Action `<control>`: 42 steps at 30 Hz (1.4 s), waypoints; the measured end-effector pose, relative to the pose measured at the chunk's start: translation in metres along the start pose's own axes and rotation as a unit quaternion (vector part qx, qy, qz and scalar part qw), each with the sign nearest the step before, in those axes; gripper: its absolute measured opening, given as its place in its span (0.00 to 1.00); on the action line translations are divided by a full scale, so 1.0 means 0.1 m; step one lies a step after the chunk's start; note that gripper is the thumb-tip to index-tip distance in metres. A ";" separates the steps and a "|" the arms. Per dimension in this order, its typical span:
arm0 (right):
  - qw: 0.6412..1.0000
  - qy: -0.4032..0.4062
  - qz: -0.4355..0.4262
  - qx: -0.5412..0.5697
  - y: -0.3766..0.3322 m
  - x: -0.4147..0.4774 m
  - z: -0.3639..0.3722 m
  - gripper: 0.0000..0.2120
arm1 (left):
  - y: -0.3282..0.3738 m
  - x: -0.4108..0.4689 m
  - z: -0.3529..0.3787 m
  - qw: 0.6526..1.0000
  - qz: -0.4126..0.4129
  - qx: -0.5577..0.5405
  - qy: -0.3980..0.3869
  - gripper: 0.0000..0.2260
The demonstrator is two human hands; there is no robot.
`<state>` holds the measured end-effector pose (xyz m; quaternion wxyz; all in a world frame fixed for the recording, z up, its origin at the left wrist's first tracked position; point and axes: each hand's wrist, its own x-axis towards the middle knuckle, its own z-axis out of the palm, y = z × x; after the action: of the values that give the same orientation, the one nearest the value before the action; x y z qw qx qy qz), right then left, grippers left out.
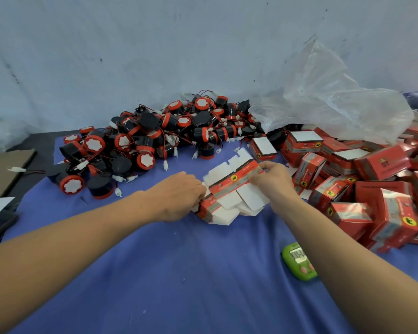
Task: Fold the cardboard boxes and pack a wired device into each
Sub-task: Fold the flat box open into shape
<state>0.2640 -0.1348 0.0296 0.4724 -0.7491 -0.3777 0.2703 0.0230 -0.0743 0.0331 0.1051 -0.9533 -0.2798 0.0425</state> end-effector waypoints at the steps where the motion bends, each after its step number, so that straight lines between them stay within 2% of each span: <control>1: 1.000 0.021 -0.009 -0.006 -0.02 0.00 0.01 0.04 | 0.01 -0.03 0.01 1.000 -0.005 -0.019 -0.002 0.07; 5: 0.997 0.066 -0.045 -0.019 -0.09 -0.07 0.13 0.04 | 0.17 -0.07 0.07 0.994 -0.003 -0.107 0.018 0.06; 9: 0.972 0.146 -0.182 -0.029 -0.08 -0.27 0.23 0.04 | 0.25 -0.06 0.12 0.982 -0.043 -0.183 0.028 0.08; 10: 0.973 0.143 -0.182 -0.002 -0.09 -0.30 0.25 0.05 | 0.27 -0.06 0.13 0.982 -0.044 -0.182 0.030 0.08; 12: 0.982 0.110 -0.103 0.115 -0.12 -0.30 0.28 0.07 | 0.32 -0.06 0.14 0.982 -0.048 -0.177 0.044 0.07; 14: 0.963 0.065 0.007 0.262 -0.15 -0.28 0.29 0.07 | 0.34 -0.08 0.12 0.974 -0.069 -0.211 0.055 0.04; 16: 0.944 0.019 0.043 0.326 -0.16 -0.31 0.29 0.07 | 0.30 -0.14 0.06 0.958 -0.096 -0.263 0.058 0.07; 19: 0.933 -0.038 0.034 0.356 -0.13 -0.44 0.36 0.08 | 0.14 -0.28 -0.14 0.944 -0.124 -0.301 0.058 0.09; 23: 0.922 -0.093 0.073 0.369 -0.06 -0.69 0.56 0.07 | -0.04 -0.63 -0.32 0.942 -0.150 -0.296 0.043 0.12; 26: 0.918 -0.147 0.064 0.363 -0.02 -0.87 0.76 0.10 | -0.06 -1.03 -0.24 0.946 -0.163 -0.279 0.022 0.12; 29: 0.916 -0.201 0.065 0.342 0.00 -0.99 0.94 0.10 | -0.06 -1.30 -0.09 0.925 -0.214 -0.314 -0.019 0.17; 31: 0.910 -0.227 0.078 0.338 0.00 -1.06 1.04 0.09 | -0.04 -1.34 0.02 0.883 -0.273 -0.382 0.002 0.21; 32: 0.911 -0.236 0.077 0.330 0.01 -1.09 1.07 0.09 | -0.03 -1.31 0.09 0.842 -0.310 -0.439 0.040 0.21; 33: 0.913 -0.241 0.070 0.321 0.03 -1.10 1.09 0.09 | -0.03 -1.27 0.16 0.772 -0.349 -0.523 0.090 0.21; 35: 0.921 -0.248 0.045 0.297 0.07 -1.12 1.08 0.10 | 0.00 -1.15 0.23 0.580 -0.387 -0.695 0.176 0.17; 36: 0.928 -0.248 0.027 0.276 0.09 -1.12 1.06 0.10 | 0.02 -1.09 0.25 0.502 -0.387 -0.746 0.205 0.16; 37: 0.940 -0.240 0.003 0.243 0.11 -1.12 1.03 0.09 | 0.05 -1.02 0.26 0.461 -0.385 -0.767 0.225 0.16; 38: 0.954 -0.221 -0.027 0.202 0.13 -1.12 1.00 0.09 | 0.08 -0.95 0.26 0.449 -0.381 -0.773 0.237 0.18; 40: 0.972 -0.160 -0.105 0.137 0.15 -1.12 0.94 0.11 | 0.15 -0.79 0.25 0.464 -0.365 -0.763 0.262 0.20; 42: 0.974 -0.096 -0.175 0.105 0.14 -1.13 0.91 0.14 | 0.23 -0.66 0.24 0.469 -0.358 -0.752 0.293 0.18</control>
<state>0.1349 -0.1855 -0.0147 0.5498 -0.5886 -0.5157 0.2920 -0.0237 -0.1248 0.0062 -0.5705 -0.4385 -0.4742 -0.5074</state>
